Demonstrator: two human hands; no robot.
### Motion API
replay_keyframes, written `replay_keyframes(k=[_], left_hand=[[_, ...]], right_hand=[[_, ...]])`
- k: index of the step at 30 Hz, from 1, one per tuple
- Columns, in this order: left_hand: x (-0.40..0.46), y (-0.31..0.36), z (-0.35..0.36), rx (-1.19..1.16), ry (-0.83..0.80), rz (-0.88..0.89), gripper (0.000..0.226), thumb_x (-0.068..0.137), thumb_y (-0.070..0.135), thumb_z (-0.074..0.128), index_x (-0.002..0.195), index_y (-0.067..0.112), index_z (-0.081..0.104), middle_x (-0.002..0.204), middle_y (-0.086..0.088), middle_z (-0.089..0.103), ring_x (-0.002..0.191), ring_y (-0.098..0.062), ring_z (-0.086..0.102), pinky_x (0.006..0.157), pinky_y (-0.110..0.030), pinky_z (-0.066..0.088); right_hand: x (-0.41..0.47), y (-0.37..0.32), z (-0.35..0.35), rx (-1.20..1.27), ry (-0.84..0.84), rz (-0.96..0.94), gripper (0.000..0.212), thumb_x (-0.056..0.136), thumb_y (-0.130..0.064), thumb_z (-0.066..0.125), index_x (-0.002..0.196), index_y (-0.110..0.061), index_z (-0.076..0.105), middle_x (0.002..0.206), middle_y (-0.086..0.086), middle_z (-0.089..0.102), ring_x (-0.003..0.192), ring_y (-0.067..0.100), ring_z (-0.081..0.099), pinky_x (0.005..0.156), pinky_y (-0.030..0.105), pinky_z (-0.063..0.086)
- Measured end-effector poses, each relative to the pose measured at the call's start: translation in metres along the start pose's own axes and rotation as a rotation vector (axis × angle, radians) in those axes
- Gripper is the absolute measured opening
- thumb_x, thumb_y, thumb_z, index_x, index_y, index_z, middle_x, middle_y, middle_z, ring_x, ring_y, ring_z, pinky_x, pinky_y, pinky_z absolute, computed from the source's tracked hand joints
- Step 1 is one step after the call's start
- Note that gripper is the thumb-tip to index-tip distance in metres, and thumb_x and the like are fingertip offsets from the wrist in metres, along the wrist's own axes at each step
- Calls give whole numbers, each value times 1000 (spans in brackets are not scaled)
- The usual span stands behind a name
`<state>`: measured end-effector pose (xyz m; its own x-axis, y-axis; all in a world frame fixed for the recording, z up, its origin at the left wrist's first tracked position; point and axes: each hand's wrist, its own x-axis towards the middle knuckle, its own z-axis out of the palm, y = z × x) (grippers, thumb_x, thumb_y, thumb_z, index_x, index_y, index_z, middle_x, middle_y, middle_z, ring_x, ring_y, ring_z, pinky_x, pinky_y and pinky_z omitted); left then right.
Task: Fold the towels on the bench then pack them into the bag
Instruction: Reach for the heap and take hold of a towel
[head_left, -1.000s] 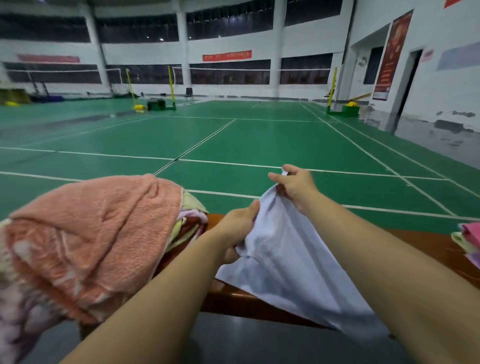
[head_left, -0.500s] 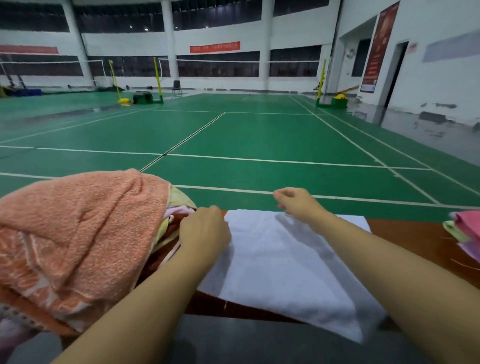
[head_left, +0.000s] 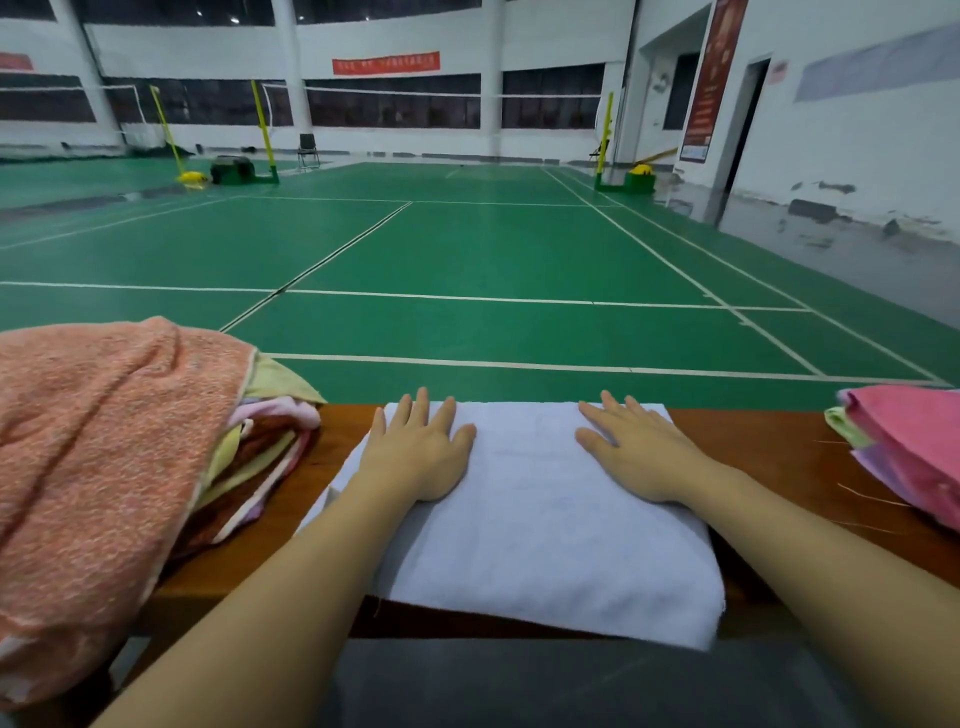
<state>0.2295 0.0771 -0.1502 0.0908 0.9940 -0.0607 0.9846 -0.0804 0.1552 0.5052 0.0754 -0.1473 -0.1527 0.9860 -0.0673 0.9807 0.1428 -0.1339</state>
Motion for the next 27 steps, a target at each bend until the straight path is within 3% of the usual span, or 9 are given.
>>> replay_keyframes(k=[7,12,16,18,20,22,25,27], left_hand=[[-16,15,-6,5,-144,-169,70,102,62,8,162,28,-7,168,-8,-18,155,-29,-15,124,-54,-6],[-32,13,-17,103,-92,-164,75,98,70,19,158,26,15,166,-10,8,152,-33,8,116,-58,20],[-38,1,-21,69,-20,-121,66,97,68,27,148,26,34,154,-14,29,143,-34,24,111,-55,28],[-39,-8,-20,74,66,-86,57,100,63,24,139,26,43,143,-12,41,134,-33,35,106,-53,33],[-42,-14,-20,86,170,-42,54,102,58,23,128,22,53,131,-9,54,121,-32,46,97,-48,41],[-46,-17,-21,45,244,-39,47,103,55,33,116,18,61,119,-10,59,111,-31,53,93,-45,46],[-53,-19,-20,51,248,-43,46,99,59,47,117,18,59,119,-10,58,112,-30,53,96,-44,47],[-56,-20,-20,69,244,-84,63,94,66,48,128,13,53,129,-14,55,118,-32,50,100,-44,45]], right_hand=[[13,13,-4,28,-13,-128,63,102,-66,21,160,-42,14,169,-12,4,156,14,4,127,43,4],[-2,15,-4,79,9,-178,60,103,-61,29,159,-40,23,167,-16,8,155,9,6,124,35,2],[-15,15,-7,88,12,-208,63,101,-63,31,159,-38,24,168,-16,10,155,7,6,126,33,7],[-25,15,-7,85,-12,-219,76,93,-76,21,159,-39,22,167,-17,9,155,6,3,127,34,7],[-36,15,-6,94,-20,-236,103,74,-94,2,160,-40,20,167,-17,7,155,6,2,127,35,6],[-43,16,-3,86,-14,-231,112,66,-97,-5,160,-41,19,167,-18,6,155,6,2,127,35,6],[-54,12,-4,70,-27,-202,93,78,-84,8,160,-40,19,167,-18,4,155,5,1,127,33,4],[-62,8,-4,94,-4,-180,77,92,-74,23,159,-37,24,167,-16,10,155,6,5,126,33,8]])
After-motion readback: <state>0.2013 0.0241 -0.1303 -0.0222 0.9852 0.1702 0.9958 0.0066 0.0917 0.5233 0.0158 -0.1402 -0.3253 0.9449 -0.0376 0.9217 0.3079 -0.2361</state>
